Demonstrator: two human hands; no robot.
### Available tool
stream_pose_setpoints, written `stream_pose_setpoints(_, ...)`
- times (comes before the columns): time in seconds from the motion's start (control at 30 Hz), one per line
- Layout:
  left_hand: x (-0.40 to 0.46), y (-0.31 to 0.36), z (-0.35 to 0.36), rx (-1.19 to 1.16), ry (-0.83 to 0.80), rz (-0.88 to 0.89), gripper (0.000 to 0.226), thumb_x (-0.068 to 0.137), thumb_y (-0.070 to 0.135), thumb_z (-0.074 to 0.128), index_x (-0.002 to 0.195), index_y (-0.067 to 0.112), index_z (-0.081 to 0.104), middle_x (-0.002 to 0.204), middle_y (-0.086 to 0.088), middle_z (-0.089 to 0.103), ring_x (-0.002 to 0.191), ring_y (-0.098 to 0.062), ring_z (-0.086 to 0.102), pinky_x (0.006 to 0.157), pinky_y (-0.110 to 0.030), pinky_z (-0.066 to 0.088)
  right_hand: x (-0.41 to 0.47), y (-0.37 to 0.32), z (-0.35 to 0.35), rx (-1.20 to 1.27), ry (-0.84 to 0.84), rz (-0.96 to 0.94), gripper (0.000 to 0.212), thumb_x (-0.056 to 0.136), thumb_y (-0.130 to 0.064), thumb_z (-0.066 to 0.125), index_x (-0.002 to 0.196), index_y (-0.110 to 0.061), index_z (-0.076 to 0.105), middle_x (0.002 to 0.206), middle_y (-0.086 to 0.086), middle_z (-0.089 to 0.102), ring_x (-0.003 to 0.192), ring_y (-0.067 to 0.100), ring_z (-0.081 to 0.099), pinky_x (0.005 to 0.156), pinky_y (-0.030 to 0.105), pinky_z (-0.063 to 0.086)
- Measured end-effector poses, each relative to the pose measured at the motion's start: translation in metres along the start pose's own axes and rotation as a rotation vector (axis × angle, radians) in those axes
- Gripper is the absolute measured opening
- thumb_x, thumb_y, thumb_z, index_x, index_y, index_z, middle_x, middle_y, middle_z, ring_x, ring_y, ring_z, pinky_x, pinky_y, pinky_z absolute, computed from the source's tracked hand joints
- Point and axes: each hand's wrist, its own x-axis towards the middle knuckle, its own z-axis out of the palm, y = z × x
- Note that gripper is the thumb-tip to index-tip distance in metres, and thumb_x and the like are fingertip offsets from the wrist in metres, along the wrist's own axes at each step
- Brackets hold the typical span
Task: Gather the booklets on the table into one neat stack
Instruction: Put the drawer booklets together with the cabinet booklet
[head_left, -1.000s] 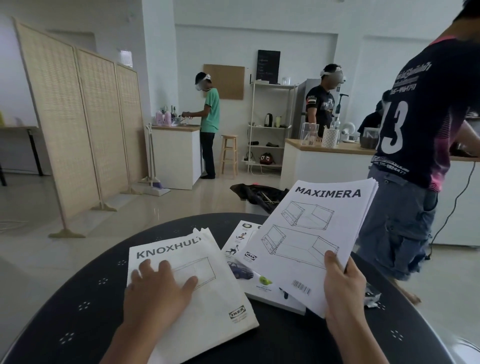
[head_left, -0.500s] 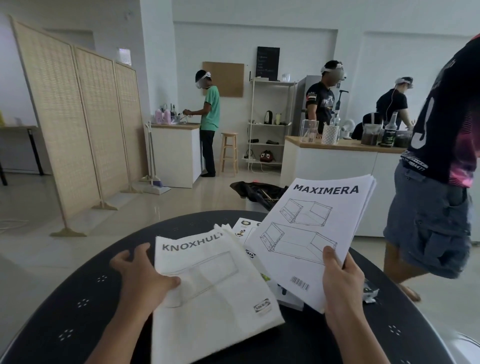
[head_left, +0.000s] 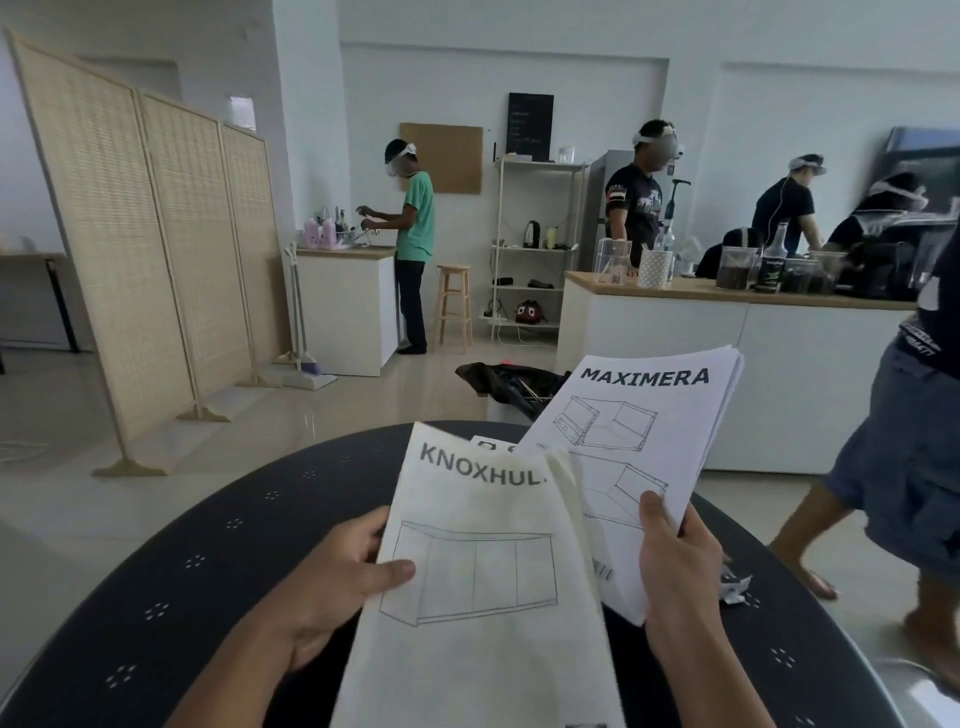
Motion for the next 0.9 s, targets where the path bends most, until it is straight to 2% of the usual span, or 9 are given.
stream_pose_setpoints(0.1, 0.002, 0.004, -0.001, -0.119, 0.077, 0.055, 0.039, 0.095, -0.007, 0.058, 0.123, 0.021, 0.063, 0.11, -0.009, 0.08, 0.098, -0.032, 0.077, 0.079, -0.05, 0.061, 0.0, -0.001, -0.001, 0.028, -0.012, -0.001, 0.018, 0.105, -0.027, 0.056, 0.098, -0.034, 0.07, 0.102, -0.006, 0.077, 0.095, 0.022, 0.072, 0.071, 0.035, 0.059)
stream_pose_setpoints(0.2, 0.004, 0.006, -0.008, -0.217, 0.212, 0.145, 0.038, 0.096, -0.006, 0.056, 0.12, 0.023, 0.063, 0.107, -0.007, 0.08, 0.094, -0.029, 0.078, 0.07, -0.045, 0.063, 0.002, 0.0, -0.002, 0.045, -0.006, 0.012, 0.018, 0.105, -0.025, 0.056, 0.101, -0.032, 0.071, 0.098, -0.006, 0.078, 0.085, 0.018, 0.074, 0.047, 0.023, 0.057)
stream_pose_setpoints(0.27, 0.006, 0.005, -0.014, -0.349, 0.28, 0.226, 0.039, 0.095, -0.006, 0.056, 0.12, 0.022, 0.064, 0.112, -0.009, 0.079, 0.097, -0.03, 0.077, 0.071, -0.043, 0.063, 0.002, 0.001, -0.002, 0.043, 0.001, 0.021, 0.018, 0.105, -0.025, 0.056, 0.098, -0.032, 0.072, 0.095, -0.006, 0.079, 0.082, 0.017, 0.075, 0.042, 0.019, 0.056)
stream_pose_setpoints(0.33, 0.008, 0.004, -0.019, -0.472, 0.324, 0.303, 0.042, 0.093, -0.004, 0.056, 0.126, 0.022, 0.064, 0.117, -0.009, 0.077, 0.103, -0.03, 0.075, 0.075, -0.041, 0.061, 0.002, 0.001, -0.001, 0.032, -0.002, 0.026, 0.017, 0.105, -0.026, 0.056, 0.101, -0.033, 0.071, 0.098, -0.007, 0.079, 0.085, 0.02, 0.076, 0.046, 0.024, 0.059)
stream_pose_setpoints(0.47, 0.014, 0.0, -0.015, -0.523, 0.379, 0.296, 0.042, 0.095, 0.003, 0.057, 0.121, 0.034, 0.068, 0.117, -0.002, 0.077, 0.101, -0.026, 0.076, 0.08, -0.048, 0.06, 0.0, 0.0, 0.001, 0.026, -0.032, 0.055, 0.014, 0.105, -0.026, 0.056, 0.108, -0.029, 0.07, 0.102, -0.001, 0.077, 0.091, 0.029, 0.075, 0.072, 0.046, 0.064)
stream_pose_setpoints(0.57, 0.019, -0.004, -0.005, -0.42, 0.404, 0.233, 0.039, 0.095, 0.003, 0.06, 0.116, 0.035, 0.069, 0.112, -0.002, 0.079, 0.097, -0.028, 0.077, 0.082, -0.052, 0.059, -0.004, -0.005, 0.001, -0.003, -0.108, 0.058, 0.015, 0.103, -0.028, 0.058, 0.095, -0.033, 0.068, 0.086, -0.001, 0.08, 0.072, 0.022, 0.077, 0.054, 0.035, 0.063)
stream_pose_setpoints(0.67, 0.017, -0.003, 0.007, -0.253, 0.427, 0.253, 0.047, 0.095, 0.0, 0.06, 0.099, 0.045, 0.073, 0.103, 0.005, 0.081, 0.09, -0.017, 0.078, 0.077, -0.042, 0.059, -0.009, -0.011, 0.001, -0.055, -0.255, 0.049, 0.02, 0.104, -0.029, 0.055, 0.091, -0.025, 0.07, 0.066, -0.009, 0.08, 0.052, 0.008, 0.074, 0.039, 0.019, 0.054)
stream_pose_setpoints(0.77, 0.014, -0.003, 0.017, -0.068, 0.474, 0.265, 0.045, 0.094, 0.01, 0.063, 0.091, 0.054, 0.068, 0.094, 0.019, 0.079, 0.08, -0.003, 0.076, 0.067, -0.032, 0.057, -0.016, -0.016, 0.007, -0.143, -0.423, 0.02, 0.03, 0.103, -0.039, 0.052, 0.096, -0.021, 0.076, 0.078, -0.003, 0.083, 0.065, 0.011, 0.078, 0.049, 0.021, 0.058)
stream_pose_setpoints(0.9, 0.015, -0.004, 0.024, -0.103, 0.529, 0.226, 0.032, 0.092, 0.017, 0.063, 0.086, 0.048, 0.061, 0.094, 0.004, 0.077, 0.081, -0.013, 0.075, 0.072, -0.04, 0.06, -0.023, -0.019, 0.013, -0.165, -0.572, 0.008, 0.049, 0.088, -0.057, 0.048, 0.097, -0.024, 0.082, 0.094, 0.008, 0.083, 0.089, 0.025, 0.079, 0.073, 0.035, 0.064)
